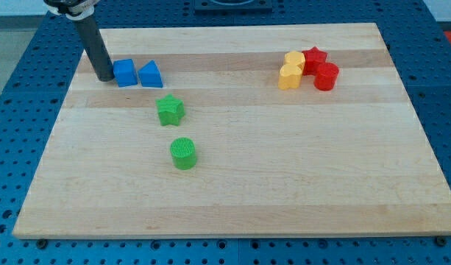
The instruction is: Push the green star into the green circle
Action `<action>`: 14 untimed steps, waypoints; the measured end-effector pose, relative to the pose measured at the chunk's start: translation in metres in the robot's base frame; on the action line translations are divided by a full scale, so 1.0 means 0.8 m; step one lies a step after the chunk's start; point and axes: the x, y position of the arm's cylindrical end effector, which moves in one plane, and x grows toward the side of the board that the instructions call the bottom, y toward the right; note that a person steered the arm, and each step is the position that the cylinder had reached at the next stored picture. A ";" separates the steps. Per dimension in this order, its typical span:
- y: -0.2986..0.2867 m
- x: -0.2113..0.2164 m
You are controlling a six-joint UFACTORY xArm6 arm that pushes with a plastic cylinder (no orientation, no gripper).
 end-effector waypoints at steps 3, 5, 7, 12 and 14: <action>0.028 0.075; 0.053 0.042; 0.094 0.055; 0.163 0.159; 0.163 0.127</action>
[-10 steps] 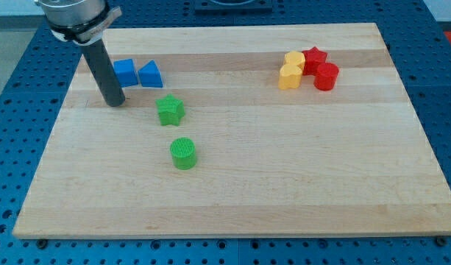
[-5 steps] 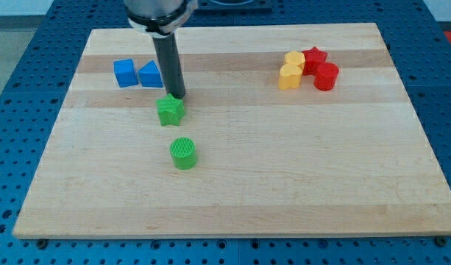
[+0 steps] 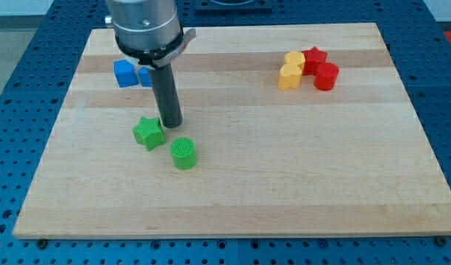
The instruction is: Push the green star into the green circle
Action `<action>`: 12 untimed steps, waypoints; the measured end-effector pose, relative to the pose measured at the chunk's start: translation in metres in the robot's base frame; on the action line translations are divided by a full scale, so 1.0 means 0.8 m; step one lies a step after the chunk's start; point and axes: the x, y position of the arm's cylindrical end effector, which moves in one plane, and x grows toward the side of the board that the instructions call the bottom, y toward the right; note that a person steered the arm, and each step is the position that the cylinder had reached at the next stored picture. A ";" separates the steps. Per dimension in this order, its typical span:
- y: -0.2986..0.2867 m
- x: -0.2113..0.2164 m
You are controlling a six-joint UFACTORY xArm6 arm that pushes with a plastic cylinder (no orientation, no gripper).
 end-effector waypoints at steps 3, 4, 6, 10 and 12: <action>-0.065 0.045; -0.060 0.064; -0.060 0.077; -0.098 0.172; -0.061 0.125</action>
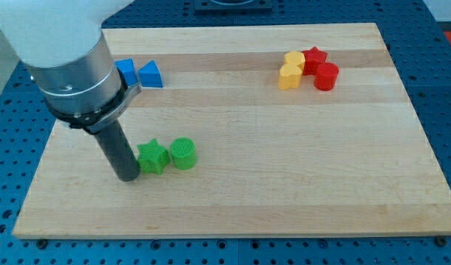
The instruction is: Push the green star into the green circle
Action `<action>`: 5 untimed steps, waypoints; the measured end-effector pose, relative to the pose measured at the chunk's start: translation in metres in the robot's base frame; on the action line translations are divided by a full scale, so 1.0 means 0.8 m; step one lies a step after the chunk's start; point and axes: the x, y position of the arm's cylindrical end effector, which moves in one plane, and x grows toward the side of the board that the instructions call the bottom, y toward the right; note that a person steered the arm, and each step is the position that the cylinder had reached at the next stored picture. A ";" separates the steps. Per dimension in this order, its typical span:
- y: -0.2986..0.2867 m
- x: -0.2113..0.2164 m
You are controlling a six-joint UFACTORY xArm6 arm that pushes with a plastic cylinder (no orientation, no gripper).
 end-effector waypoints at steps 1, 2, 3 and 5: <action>0.002 -0.001; 0.002 0.000; 0.002 -0.007; -0.022 -0.042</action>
